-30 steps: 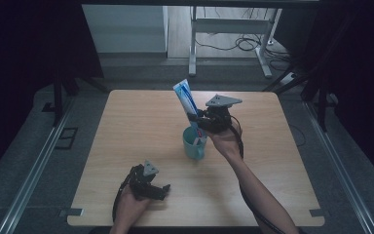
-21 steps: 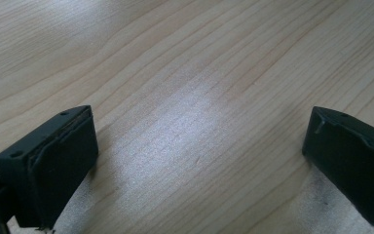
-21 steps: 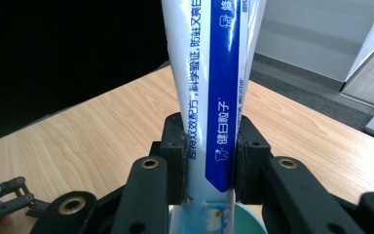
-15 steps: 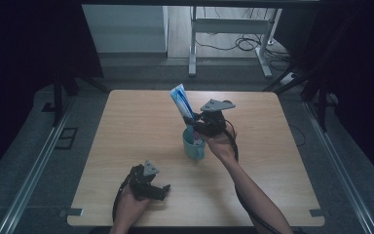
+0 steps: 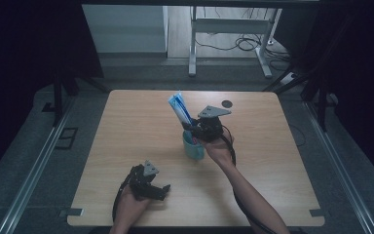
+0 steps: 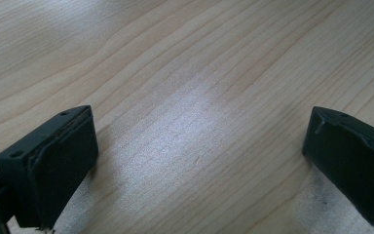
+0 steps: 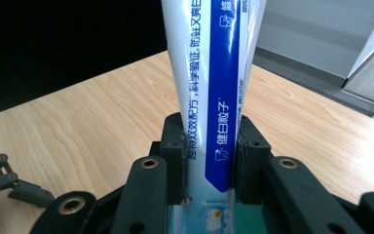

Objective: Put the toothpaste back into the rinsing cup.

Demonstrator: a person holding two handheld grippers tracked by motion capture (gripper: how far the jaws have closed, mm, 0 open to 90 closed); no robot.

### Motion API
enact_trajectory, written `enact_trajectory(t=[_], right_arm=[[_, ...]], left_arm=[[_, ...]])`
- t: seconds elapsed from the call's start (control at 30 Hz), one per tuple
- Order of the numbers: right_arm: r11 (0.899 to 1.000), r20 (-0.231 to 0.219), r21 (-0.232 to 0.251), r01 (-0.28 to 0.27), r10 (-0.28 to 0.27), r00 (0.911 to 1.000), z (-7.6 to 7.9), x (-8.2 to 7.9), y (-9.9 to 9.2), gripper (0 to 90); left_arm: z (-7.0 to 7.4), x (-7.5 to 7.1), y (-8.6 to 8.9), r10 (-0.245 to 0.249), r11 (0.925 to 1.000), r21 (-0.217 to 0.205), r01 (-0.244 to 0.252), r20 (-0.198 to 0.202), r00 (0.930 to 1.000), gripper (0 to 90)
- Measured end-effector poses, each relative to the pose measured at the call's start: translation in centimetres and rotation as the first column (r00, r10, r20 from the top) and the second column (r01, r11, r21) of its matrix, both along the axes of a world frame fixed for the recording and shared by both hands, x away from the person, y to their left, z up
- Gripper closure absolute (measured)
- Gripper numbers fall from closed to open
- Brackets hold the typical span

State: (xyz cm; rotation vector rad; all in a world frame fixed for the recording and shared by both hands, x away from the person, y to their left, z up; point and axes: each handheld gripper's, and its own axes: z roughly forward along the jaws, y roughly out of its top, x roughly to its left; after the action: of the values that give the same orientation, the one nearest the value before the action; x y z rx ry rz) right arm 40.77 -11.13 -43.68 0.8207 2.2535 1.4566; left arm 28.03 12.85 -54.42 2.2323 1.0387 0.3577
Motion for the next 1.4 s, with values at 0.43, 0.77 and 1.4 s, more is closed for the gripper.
enact_trajectory(t=[0.43,0.77,1.4], right_arm=[[1.0,-0.023,0.003,0.009,-0.009,0.9997,-1.4,0.2,0.0,69.7],[1.0,-0.039,-0.002,0.014,-0.014,0.9992,-2.4,0.3,0.0,69.1],[1.0,-0.06,0.004,0.017,-0.017,0.998,-2.9,0.2,-0.7,67.9]], left_arm=[[0.0,0.0,0.0,0.0,1.0,0.0,0.0,0.001,1.0,0.0],[0.0,0.0,0.0,-0.001,1.0,-0.001,0.001,0.001,1.0,0.0],[0.0,0.0,0.0,-0.002,1.0,0.0,0.002,0.001,1.0,0.0]])
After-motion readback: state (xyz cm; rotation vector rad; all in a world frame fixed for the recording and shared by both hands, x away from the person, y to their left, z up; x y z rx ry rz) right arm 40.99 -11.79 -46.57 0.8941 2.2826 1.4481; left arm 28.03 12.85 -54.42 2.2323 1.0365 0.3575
